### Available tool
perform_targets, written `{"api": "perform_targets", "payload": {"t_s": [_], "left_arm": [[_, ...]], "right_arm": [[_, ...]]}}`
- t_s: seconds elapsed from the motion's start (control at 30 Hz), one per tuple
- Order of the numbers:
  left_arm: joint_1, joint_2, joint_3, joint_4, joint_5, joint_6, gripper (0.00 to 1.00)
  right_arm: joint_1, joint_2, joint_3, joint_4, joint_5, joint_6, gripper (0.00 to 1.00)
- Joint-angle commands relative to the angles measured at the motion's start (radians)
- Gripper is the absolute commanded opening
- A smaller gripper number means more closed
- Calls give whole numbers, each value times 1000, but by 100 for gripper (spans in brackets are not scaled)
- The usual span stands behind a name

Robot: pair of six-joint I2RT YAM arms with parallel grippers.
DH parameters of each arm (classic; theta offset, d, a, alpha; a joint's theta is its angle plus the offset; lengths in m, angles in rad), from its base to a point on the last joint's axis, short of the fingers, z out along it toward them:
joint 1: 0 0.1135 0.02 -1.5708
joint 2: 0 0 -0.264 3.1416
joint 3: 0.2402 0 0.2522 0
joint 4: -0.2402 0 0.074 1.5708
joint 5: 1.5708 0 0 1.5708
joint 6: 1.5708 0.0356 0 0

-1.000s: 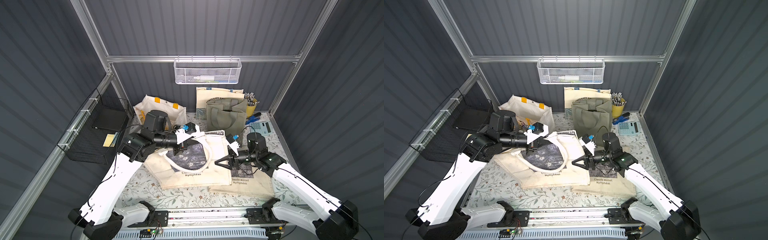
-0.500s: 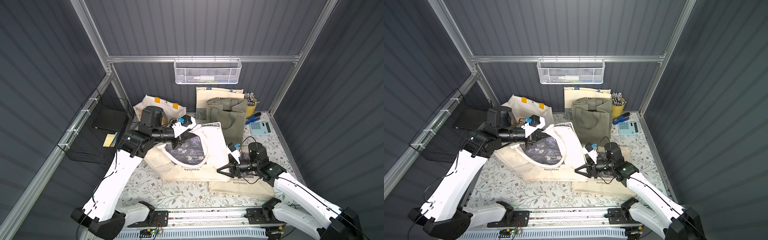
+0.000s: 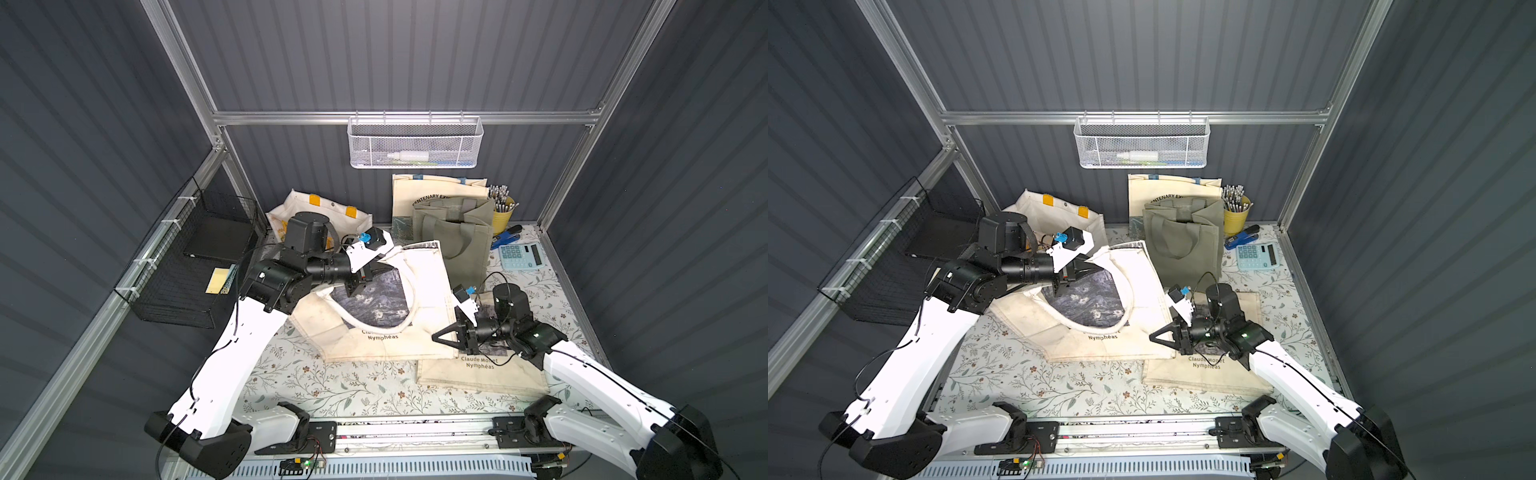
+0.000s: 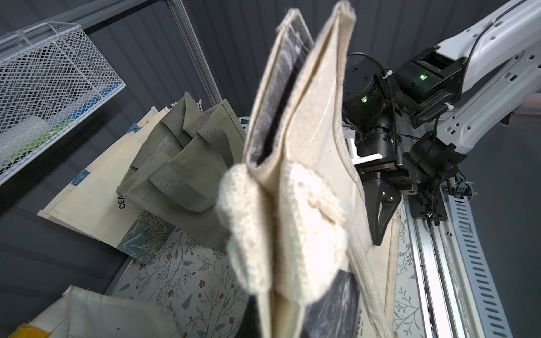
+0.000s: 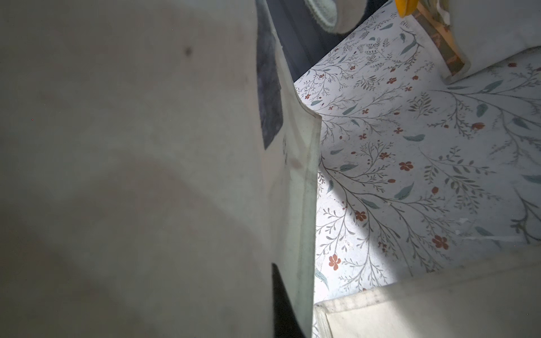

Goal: Put away the canvas bag
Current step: Press the canvas bag at the center of the board.

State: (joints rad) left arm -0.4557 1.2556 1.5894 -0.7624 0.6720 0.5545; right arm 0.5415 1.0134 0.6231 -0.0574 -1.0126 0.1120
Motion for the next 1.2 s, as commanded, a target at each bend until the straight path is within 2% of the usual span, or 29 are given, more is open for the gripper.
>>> {"api": "perform_targets", "payload": {"t_s": [0.0, 0.1, 0.23, 0.5, 0.67, 0.77, 0.93, 1.0, 1.03, 1.07, 1.17], "left_arm": [[14, -22, 7, 91, 12, -11, 0], [14, -11, 8, 52, 112, -2, 0], [14, -15, -9, 60, 240, -55, 0], [14, -39, -44, 33, 257, -83, 0], [14, -36, -46, 30, 269, -88, 0], [14, -33, -46, 40, 272, -91, 0], [14, -22, -44, 79, 273, -119, 0], [14, -22, -49, 99, 234, -130, 0], [14, -25, -55, 107, 209, -131, 11], [14, -29, -61, 123, 172, -126, 34], [14, -56, -106, 219, 32, -178, 71]], "right_arm": [[5, 3, -19, -58, 7, 2, 2], [5, 21, 13, -87, 21, -35, 24], [3, 59, 101, -143, 46, -121, 35], [-12, 159, 283, -196, 40, -226, 42], [-21, 170, 331, -210, 69, -247, 43], [-22, 166, 321, -176, 47, -229, 37], [-22, 195, 302, -176, -51, -234, 0], [-24, 195, 306, -207, -54, -244, 0], [-27, 194, 302, -212, -55, -241, 0], [-30, 180, 292, -201, -58, -231, 0], [-62, 122, 237, -120, -62, -159, 0]]}}
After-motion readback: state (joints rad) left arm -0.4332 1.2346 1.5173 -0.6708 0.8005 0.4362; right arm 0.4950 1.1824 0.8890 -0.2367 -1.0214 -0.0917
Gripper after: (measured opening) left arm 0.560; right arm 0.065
